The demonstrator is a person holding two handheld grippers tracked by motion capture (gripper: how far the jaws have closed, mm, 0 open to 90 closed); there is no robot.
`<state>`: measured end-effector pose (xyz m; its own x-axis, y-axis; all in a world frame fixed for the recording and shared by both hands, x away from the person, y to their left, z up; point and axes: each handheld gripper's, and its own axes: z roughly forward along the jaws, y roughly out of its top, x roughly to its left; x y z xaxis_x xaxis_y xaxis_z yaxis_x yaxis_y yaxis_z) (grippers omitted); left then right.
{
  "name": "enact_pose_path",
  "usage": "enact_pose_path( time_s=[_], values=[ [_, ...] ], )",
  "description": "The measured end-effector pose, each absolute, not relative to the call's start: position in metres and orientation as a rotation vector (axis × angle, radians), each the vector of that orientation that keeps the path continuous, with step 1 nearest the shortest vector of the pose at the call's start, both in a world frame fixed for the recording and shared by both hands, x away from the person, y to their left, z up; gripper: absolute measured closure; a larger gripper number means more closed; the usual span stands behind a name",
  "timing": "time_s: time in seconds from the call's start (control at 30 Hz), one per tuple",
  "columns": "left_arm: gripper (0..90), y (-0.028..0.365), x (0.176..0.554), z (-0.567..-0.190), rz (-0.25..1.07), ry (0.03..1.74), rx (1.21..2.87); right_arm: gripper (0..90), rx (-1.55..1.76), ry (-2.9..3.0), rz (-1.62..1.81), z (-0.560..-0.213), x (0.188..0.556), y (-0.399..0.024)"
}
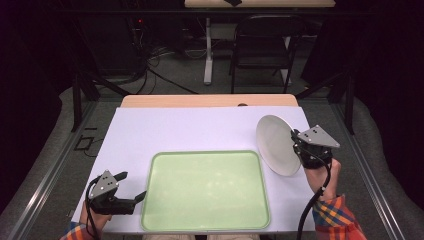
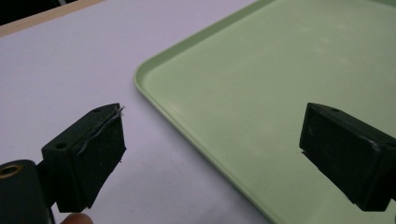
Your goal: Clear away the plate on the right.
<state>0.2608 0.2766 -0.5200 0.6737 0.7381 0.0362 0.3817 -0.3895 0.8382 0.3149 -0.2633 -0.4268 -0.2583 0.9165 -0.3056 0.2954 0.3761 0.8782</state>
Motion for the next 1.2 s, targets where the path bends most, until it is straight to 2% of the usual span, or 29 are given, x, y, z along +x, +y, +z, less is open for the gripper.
enact_pose_path(
  time_s=[0.2, 0.3, 0.43, 0.47, 0.57, 0.67, 0.8, 1.2],
  values=[
    [6.7, 0.277, 0.261, -0.520, 0.514, 0.860, 2.021, 83.4, 1.042, 1.799, 0.893, -0.429, 0.315, -0.259],
    [6.8, 0.277, 0.261, -0.520, 0.510, 0.862, 2.023, 86.0, 1.062, 1.783, 0.874, -0.433, 0.317, -0.261],
    [6.9, 0.277, 0.261, -0.520, 0.507, 0.863, 2.020, 86.5, 1.174, 1.750, 0.989, -0.435, 0.325, -0.281],
    [6.9, 0.277, 0.262, -0.520, 0.499, 0.870, 2.008, 86.3, 1.352, 1.692, 1.135, -0.440, 0.333, -0.310],
    [6.1, 0.275, 0.262, -0.519, 0.484, 0.873, 1.999, 85.9, 1.549, 1.592, 1.346, -0.446, 0.335, -0.342],
    [3.2, 0.273, 0.264, -0.518, 0.471, 0.879, 2.006, 85.5, 1.624, 1.539, 1.490, -0.448, 0.332, -0.353],
    [0.1, 0.266, 0.265, -0.513, 0.459, 0.877, 1.986, 85.5, 1.636, 1.556, 1.632, -0.448, 0.331, -0.345],
    [0.0, 0.240, 0.268, -0.507, 0.398, 0.796, 1.983, 85.3, 1.536, 1.761, 1.790, -0.446, 0.332, -0.280]
  ],
)
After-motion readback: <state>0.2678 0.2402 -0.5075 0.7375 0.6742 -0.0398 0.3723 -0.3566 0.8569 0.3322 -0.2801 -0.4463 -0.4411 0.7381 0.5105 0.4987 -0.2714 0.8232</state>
